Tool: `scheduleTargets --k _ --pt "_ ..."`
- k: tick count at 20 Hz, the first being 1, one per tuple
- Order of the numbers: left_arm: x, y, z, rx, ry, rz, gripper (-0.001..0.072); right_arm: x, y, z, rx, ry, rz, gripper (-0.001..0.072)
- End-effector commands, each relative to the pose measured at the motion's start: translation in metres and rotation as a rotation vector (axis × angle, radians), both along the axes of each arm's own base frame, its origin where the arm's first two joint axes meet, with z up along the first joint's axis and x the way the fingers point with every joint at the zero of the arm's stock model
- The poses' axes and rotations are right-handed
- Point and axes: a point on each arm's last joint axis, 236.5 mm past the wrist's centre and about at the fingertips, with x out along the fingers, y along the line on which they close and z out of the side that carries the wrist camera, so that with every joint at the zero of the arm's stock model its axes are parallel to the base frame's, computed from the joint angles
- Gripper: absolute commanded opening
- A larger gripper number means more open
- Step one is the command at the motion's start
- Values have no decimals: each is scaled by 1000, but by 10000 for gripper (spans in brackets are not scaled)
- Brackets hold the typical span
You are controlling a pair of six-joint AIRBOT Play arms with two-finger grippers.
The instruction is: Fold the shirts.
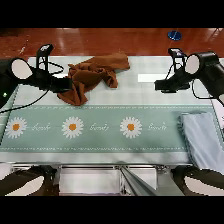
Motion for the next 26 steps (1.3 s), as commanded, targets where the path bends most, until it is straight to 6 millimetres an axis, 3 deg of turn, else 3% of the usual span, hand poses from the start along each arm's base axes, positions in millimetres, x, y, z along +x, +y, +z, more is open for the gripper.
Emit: scheduleTargets --k 1,12,13,14,15,18,21,23,25,26 --pt "0 0 0 1 1 0 21 0 0 0 0 1 0 21" --pt "25 -1 12 -17 -114 22 23 34 1 12 1 -154 5 24" --pt "26 -2 11 -14 -116 16 76 35 -3 12 -17 -158 5 102" --pt "26 -2 8 1 -117 -14 284 34 -6 10 -24 -150 -7 298" --pt "26 -2 5 16 -118 -41 509 31 -6 7 -29 -129 -5 423" --pt "31 -3 7 44 -141 -98 509 3 -14 -3 -89 -5 88 418" --pt "69 5 46 112 -314 -122 509 -25 -41 8 -200 76 131 412" --pt "102 7 74 126 -426 -102 508 -28 -42 27 -190 28 106 412" --pt "131 6 73 123 -440 -92 508 -32 -28 47 -118 -27 92 412" --pt "143 4 61 126 -413 -96 508 -33 -22 55 -86 -54 91 412"
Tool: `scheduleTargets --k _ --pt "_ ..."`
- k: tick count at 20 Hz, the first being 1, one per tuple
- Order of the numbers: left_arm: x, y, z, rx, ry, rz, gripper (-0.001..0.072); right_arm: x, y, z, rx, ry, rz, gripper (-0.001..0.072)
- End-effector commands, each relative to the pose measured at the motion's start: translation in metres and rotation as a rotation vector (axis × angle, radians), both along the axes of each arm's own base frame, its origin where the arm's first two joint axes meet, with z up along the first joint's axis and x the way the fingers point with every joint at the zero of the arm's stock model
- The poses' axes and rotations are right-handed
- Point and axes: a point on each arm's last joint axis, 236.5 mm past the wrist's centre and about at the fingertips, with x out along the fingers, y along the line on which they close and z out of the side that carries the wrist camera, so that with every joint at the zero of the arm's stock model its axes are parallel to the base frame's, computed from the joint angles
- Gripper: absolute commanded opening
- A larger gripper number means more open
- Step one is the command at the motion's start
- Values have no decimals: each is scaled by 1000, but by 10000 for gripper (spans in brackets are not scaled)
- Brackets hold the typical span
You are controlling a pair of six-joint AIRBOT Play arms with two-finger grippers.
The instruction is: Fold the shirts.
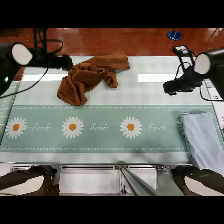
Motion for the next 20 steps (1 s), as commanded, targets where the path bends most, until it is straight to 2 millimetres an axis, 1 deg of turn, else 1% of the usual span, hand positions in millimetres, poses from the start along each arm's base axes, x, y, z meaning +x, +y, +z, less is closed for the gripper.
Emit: scheduleTargets --k 1,2,3,5,7,8,10,13,15,19,20 --pt "48 -2 -15 29 -6 -5 508 -12 10 28 71 -53 -10 412" --pt "54 -4 -33 40 44 -14 508 -13 10 33 78 -69 -23 412" --pt "57 -7 -55 52 114 -24 508 -13 10 36 81 -76 -28 412" --pt "54 -7 -101 81 254 -39 508 -13 10 36 84 -78 -34 412" --pt "52 -1 -135 120 331 -42 508 -13 10 31 87 -75 -45 412" --pt "52 3 -147 144 349 -41 508 -15 10 26 89 -68 -55 412" --pt "50 7 -163 167 378 -42 508 -21 10 13 89 -38 -64 412" --pt "44 5 -179 174 422 -51 508 -24 13 -1 101 -19 -68 412" --pt "35 1 -190 181 467 -63 507 -22 17 -2 120 -27 -72 412" --pt "15 -4 -201 188 554 -82 505 -21 22 -1 141 -33 -71 412" --pt "8 -5 -204 185 584 -86 492 -21 24 -1 152 -33 -71 412"
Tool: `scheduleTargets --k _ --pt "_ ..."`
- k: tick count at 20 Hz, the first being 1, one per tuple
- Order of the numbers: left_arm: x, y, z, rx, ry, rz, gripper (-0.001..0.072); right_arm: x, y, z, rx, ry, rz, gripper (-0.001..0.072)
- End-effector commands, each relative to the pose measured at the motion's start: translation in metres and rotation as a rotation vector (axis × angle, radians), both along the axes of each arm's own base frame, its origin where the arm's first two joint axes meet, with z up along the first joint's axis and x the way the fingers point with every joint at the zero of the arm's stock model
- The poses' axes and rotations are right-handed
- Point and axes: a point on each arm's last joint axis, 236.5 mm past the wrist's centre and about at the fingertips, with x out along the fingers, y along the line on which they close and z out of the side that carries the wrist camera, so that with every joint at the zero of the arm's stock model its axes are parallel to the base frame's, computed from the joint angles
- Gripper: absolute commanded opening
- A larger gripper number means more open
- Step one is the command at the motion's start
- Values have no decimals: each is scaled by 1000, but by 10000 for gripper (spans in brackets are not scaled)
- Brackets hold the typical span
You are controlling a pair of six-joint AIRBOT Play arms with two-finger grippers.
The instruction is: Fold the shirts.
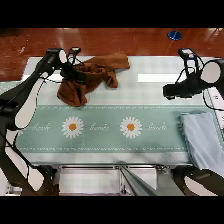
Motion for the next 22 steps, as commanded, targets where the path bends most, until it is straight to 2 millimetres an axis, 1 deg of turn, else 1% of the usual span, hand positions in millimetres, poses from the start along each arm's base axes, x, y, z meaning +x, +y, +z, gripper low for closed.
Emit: scheduleTargets --k 1,2,3,4,5,6,7,9,10,11,12,15,17,20,21,22 --pt "-23 -1 -10 7 106 -8 357 0 7 0 31 -2 1 412" --pt "-30 0 -8 13 137 -11 84 -1 8 -1 33 1 1 412" --pt "-34 1 -4 16 155 -15 20 -1 8 0 33 0 3 412" --pt "-34 0 6 10 152 -17 20 -2 7 3 33 -7 5 412" --pt "-30 -5 21 -11 124 -17 19 -2 7 8 35 -23 6 412" --pt "-23 -15 44 -63 71 -14 19 -3 7 17 39 -48 7 412" --pt "-14 -27 72 -126 4 -10 19 -5 6 28 46 -83 7 412" --pt "3 -52 149 -292 -168 0 19 -10 3 55 56 -167 6 412" --pt "6 -62 195 -376 -258 0 19 -14 2 69 63 -207 5 412" --pt "5 -67 238 -440 -337 -4 18 -20 0 81 68 -239 6 412" --pt "0 -71 282 -494 -412 -17 19 -28 -1 92 72 -260 6 412" --pt "-27 -69 396 -550 -651 -59 18 -51 -6 112 80 -295 11 412" --pt "-50 -65 459 -597 -809 -67 19 -61 -7 129 95 -352 12 412" --pt "-95 -63 536 -695 -984 -86 19 -76 -10 153 112 -434 12 412" --pt "-112 -62 557 -728 -1027 -97 19 -81 -11 159 119 -455 13 412" --pt "-129 -63 574 -757 -1060 -113 19 -86 -11 165 124 -476 13 412"
